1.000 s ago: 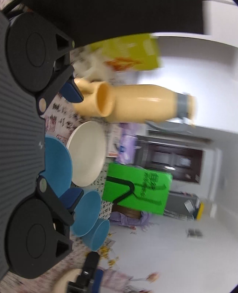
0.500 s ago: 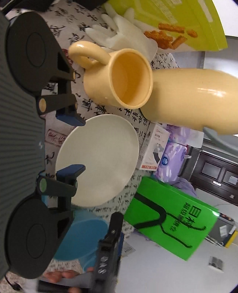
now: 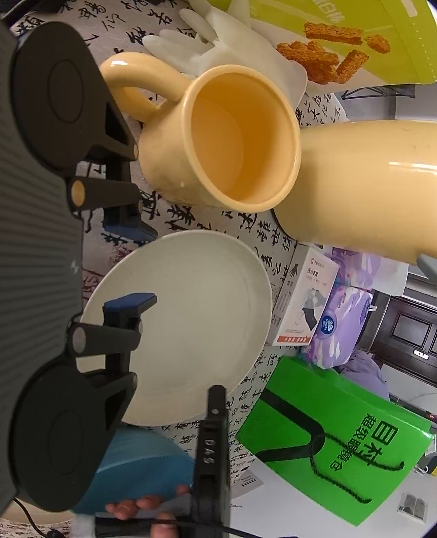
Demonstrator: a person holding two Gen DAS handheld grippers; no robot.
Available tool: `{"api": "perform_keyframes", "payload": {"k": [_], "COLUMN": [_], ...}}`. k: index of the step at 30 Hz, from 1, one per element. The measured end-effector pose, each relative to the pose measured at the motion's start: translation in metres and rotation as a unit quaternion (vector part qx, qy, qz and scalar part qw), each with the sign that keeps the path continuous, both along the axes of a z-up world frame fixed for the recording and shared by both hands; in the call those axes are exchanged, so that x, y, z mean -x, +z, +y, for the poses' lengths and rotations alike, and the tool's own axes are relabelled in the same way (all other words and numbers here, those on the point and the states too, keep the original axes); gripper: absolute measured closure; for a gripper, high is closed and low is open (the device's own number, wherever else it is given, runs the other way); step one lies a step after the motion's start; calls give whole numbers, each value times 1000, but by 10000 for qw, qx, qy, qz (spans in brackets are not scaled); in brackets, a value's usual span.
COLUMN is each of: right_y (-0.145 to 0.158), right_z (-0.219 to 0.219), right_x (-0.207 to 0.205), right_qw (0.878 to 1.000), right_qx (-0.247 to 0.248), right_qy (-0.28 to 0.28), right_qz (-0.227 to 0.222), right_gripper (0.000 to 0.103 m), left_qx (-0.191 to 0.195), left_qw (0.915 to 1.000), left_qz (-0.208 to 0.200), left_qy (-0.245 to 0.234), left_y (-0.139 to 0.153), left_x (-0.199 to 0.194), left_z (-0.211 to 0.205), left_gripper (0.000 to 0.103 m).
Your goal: Organize plates and bowls
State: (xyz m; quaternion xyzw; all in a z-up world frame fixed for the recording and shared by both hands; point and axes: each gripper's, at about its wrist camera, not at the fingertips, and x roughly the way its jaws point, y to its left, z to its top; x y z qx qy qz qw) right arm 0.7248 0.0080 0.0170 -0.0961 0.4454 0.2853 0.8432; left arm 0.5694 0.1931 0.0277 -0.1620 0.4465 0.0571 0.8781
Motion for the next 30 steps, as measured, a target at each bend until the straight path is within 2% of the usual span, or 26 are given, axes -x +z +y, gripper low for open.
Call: {"api": "perform_keyframes", "payload": {"k": [2, 4, 7, 13, 17, 22, 30], "right_y": [-7, -12, -13, -2, 20, 54, 98], "right_z": [2, 4, 5, 1, 0, -9, -32], "right_x": [-3, -5, -5, 0, 6, 17, 52], "right_qw": [10000, 9998, 9998, 9998, 9984, 9943, 9902], "right_qx": [33, 133, 188, 46, -102, -434, -562], "right_qy": [-8, -17, -78, -93, -125, -216, -367], "right_qz": [87, 112, 63, -168, -543, -947, -1221], "right_gripper": [78, 90, 91, 95, 95, 95, 95], "left_qx": [-29, -60, -59, -11, -133, -168, -226], "left_qw": [10000, 9999, 9997, 9991, 9982, 9958, 9943], "left_qz": [36, 95, 90, 4, -183, -592, -899], "left_qy": [54, 128, 211, 419, 551, 682, 533], "left_y": [-2, -5, -4, 7, 22, 55, 100], "left_x": [-2, -6, -8, -8, -6, 5, 34], "left_z": [0, 0, 4, 10, 5, 1, -19], "left_gripper": [76, 85, 90, 91, 91, 91, 91]}}
